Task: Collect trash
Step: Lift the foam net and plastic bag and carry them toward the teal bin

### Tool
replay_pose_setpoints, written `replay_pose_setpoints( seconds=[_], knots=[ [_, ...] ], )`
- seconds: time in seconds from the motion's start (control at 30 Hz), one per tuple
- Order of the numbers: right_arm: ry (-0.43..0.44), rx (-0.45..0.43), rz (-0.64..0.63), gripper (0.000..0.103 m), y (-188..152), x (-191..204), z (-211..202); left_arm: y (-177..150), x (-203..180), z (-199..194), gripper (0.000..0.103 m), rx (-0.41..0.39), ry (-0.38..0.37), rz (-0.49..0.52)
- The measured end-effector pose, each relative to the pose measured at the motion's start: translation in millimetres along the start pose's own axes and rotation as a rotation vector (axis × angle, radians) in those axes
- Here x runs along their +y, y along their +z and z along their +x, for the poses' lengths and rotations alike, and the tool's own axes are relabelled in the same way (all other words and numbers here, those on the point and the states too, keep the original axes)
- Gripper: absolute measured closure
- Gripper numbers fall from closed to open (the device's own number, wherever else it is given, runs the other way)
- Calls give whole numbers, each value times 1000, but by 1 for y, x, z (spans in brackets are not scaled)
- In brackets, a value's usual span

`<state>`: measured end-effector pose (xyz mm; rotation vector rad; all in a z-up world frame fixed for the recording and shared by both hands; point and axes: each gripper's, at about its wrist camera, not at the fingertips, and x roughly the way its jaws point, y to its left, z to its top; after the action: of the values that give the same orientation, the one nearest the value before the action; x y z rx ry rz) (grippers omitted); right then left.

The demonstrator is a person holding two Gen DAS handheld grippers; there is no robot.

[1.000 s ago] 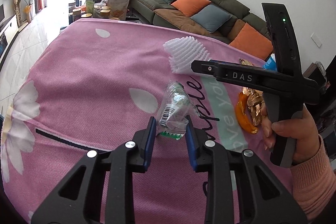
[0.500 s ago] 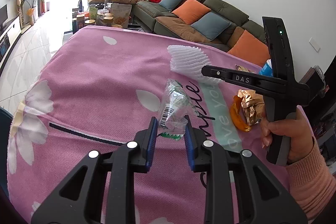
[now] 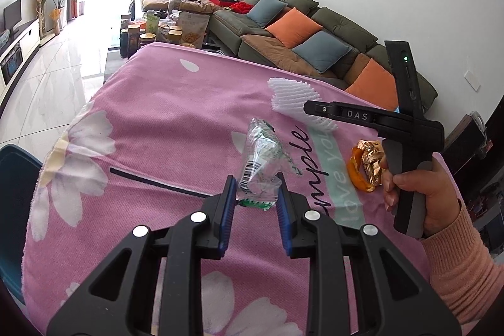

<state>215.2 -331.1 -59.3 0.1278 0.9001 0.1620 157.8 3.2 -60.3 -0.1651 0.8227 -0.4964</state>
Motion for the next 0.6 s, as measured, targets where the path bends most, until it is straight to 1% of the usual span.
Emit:
replay_pose_setpoints(
  seconds=[0.07, 0.13, 0.23, 0.3, 0.37, 0.4, 0.47, 0.6],
  knots=[
    [-28, 17, -25, 47, 0, 5, 8, -1, 3, -2, 78, 2, -2, -5],
    [-53, 15, -53, 50, -2, 9, 10, -2, 4, -4, 78, 1, 0, -7],
    [-47, 13, -50, 64, -4, 6, 9, -2, 6, -6, 78, 0, -1, -11],
    [-46, 8, -46, 81, -4, 3, 7, -2, 7, -7, 78, -2, -4, -14],
    [-33, 3, -38, 85, -5, -1, 6, -2, 8, -6, 78, -1, -5, -16],
    [-23, 0, -29, 89, -6, -2, 5, -1, 8, -7, 78, -2, -4, -15],
    [-5, -6, -16, 92, -7, -4, 1, -1, 8, -7, 78, -3, -1, -13],
    [41, -36, -21, 93, -12, 2, -13, -3, 7, -11, 78, -12, 5, -6]
  ],
)
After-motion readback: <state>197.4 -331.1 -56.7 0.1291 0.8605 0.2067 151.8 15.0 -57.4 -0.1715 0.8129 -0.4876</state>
